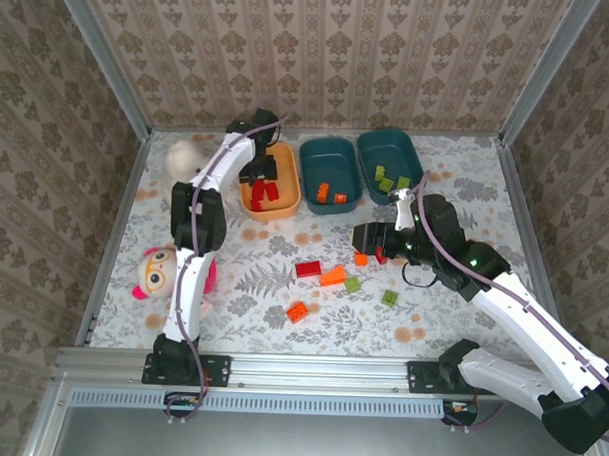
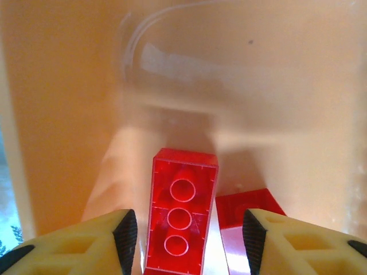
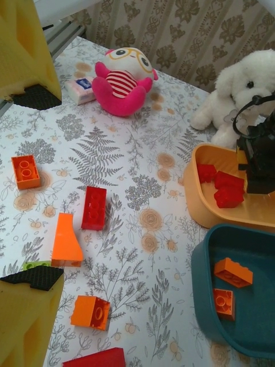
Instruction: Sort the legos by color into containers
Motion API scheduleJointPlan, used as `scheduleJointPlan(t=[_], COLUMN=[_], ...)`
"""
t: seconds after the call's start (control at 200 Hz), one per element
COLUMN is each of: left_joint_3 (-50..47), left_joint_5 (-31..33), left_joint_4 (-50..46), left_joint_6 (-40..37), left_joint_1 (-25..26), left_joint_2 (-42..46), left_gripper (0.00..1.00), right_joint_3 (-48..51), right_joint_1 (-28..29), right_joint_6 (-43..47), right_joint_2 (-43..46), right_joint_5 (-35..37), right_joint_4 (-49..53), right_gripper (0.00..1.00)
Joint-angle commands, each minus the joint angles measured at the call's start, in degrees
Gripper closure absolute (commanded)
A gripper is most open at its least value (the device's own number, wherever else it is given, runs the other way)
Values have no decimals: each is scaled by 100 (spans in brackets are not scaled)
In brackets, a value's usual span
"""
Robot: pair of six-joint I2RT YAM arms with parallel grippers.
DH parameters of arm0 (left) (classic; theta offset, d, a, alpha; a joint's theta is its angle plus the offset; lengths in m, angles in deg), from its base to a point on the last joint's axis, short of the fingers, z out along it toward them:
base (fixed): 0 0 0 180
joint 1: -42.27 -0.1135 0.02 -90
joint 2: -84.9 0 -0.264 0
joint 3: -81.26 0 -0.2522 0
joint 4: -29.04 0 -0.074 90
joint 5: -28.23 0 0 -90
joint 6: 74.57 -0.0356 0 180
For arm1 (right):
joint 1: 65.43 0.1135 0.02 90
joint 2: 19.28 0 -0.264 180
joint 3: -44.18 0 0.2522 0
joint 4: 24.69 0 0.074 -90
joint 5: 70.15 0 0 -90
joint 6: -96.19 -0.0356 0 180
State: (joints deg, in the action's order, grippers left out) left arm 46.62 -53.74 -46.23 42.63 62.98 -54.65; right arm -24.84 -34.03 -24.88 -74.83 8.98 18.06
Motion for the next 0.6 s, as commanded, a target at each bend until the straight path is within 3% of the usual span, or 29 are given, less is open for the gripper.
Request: scheduleJointPlan(t=[0.0,0.135,0.23,0.41,0.595], left_joint_3=[402,502,-176,-3327,-6278], left_joint_5=[115,129,-16,-527,-816], left_joint_4=[-209,-251,5,1184,1558], left_joint_6=[-83,32,160,722,1475], left_joint_1=[98,209,312,399,369], left_joint_2=[239,752,1510,3779,6102], left_gripper=[43,41,40,37,37], right_joint_3=[47,-79,-159,-47,-753], right_joint_1=[-13,205,731,1938,2641], right_joint_6=[125,573,918,1770,1333], right_joint_2=[26,-337,-728,-1500,-2914], right_joint_5=[123,105,234,248,739], right_joint_4=[299,574,677,362,876], right_gripper=[25,27,27,25,17])
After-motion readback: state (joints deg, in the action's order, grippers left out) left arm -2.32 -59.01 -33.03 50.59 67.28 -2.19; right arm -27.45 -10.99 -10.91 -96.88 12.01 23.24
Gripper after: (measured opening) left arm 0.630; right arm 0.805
